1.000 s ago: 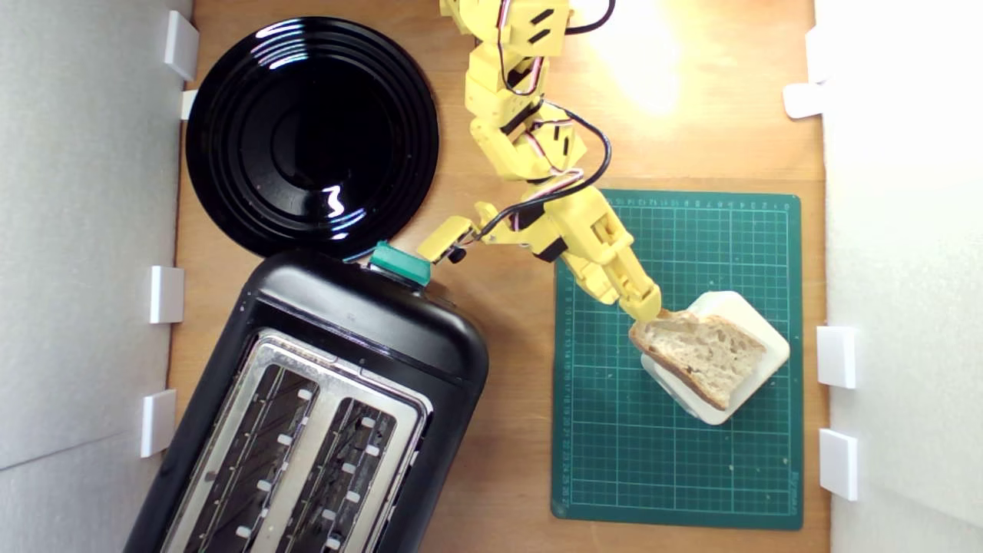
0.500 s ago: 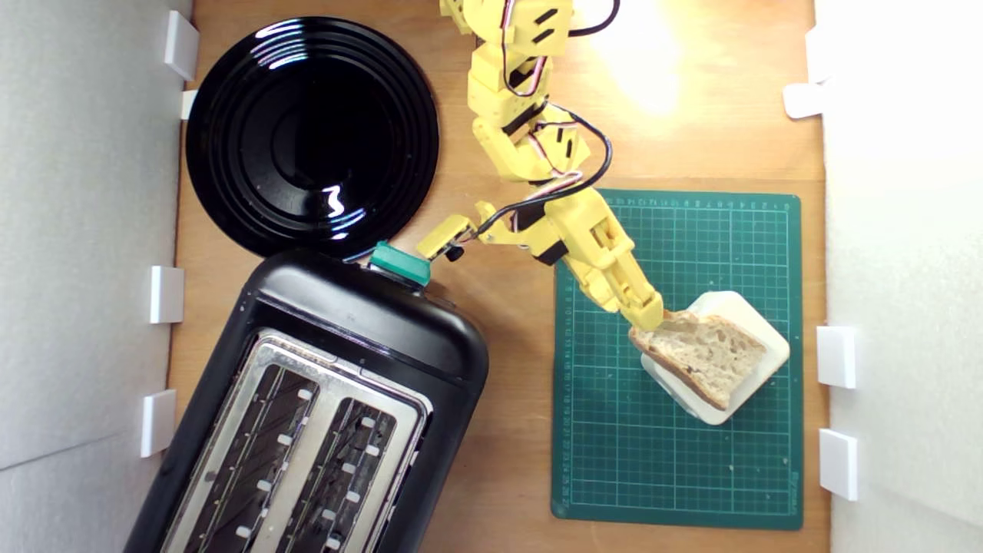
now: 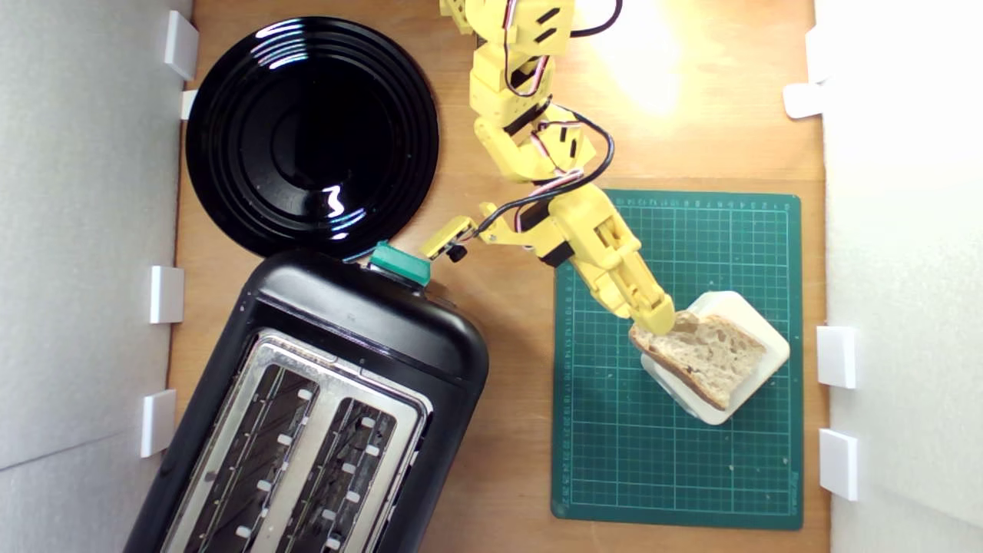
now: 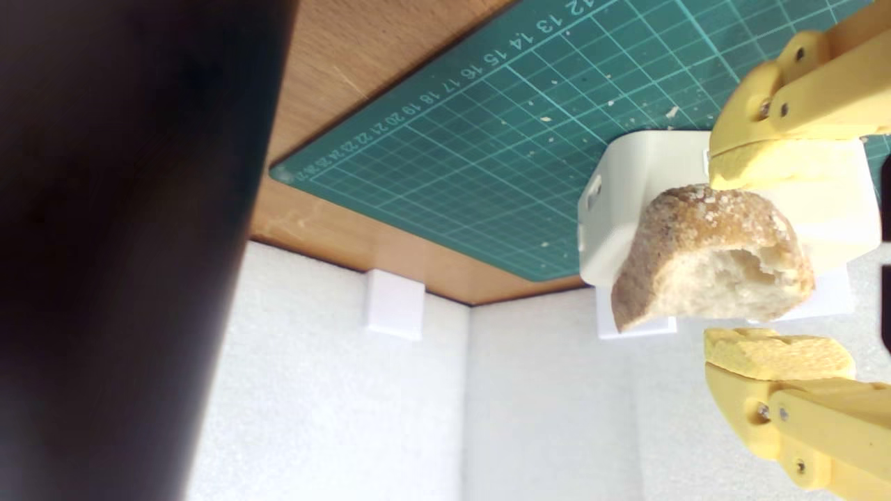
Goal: Pick bread and place in toaster
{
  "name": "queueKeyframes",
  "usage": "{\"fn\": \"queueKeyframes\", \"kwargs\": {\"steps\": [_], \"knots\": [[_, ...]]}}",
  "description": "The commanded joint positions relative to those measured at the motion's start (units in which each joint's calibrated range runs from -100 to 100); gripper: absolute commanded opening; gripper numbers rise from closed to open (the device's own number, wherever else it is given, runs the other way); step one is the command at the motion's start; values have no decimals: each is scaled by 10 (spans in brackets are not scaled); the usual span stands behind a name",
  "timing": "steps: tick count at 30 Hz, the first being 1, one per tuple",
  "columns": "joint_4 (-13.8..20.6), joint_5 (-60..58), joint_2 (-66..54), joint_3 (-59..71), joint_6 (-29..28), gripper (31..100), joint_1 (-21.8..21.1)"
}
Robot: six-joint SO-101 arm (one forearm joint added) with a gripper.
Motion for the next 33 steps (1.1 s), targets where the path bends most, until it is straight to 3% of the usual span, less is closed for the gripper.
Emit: {"fn": "queueKeyframes", "kwargs": {"steps": [1,30,33], "knots": [[-9,-19,-3,-24,2,788,-8],[-13,-17,37,-54,5,788,-36],[-40,-17,58,-73,5,788,-39]]}}
